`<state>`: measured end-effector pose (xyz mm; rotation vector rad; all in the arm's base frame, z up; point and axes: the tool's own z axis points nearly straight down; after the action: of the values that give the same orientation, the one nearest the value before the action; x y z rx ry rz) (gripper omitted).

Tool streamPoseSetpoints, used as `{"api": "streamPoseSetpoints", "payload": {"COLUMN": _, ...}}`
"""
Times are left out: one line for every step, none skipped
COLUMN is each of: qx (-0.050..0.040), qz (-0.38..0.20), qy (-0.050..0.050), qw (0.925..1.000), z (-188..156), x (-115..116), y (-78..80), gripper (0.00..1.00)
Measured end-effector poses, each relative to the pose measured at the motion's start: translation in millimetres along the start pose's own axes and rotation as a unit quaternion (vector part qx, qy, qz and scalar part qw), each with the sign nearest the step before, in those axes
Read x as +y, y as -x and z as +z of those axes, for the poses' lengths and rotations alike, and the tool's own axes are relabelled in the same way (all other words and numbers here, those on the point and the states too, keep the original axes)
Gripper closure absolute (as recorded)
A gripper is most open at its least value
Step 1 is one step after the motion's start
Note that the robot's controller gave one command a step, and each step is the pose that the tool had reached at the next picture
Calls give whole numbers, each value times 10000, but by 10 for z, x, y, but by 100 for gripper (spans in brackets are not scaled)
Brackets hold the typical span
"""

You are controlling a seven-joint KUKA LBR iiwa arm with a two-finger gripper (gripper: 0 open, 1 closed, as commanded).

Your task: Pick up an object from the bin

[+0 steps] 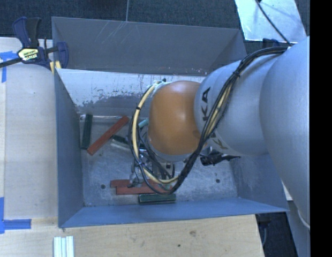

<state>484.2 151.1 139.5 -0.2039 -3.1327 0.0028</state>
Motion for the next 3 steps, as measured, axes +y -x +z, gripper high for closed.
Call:
{"api": "streamPoseSetpoints", "payload": {"qx": -3, "qz": 4, "qy": 6, "qw": 10000, "z": -3, "x": 6, "y": 0, "gripper": 0}}
{"api": "streamPoseSetpoints", "payload": {"qx": 14, "qz": 274, "qy": 0, "qw": 9996, "z": 728, "x": -94, "y": 64, "gripper": 0}}
{"api": "streamPoseSetpoints", "payload": {"qx": -26, "qz": 278, "qy": 25, "qw": 9996, "z": 669, "x": -76, "y": 88, "gripper": 100}}
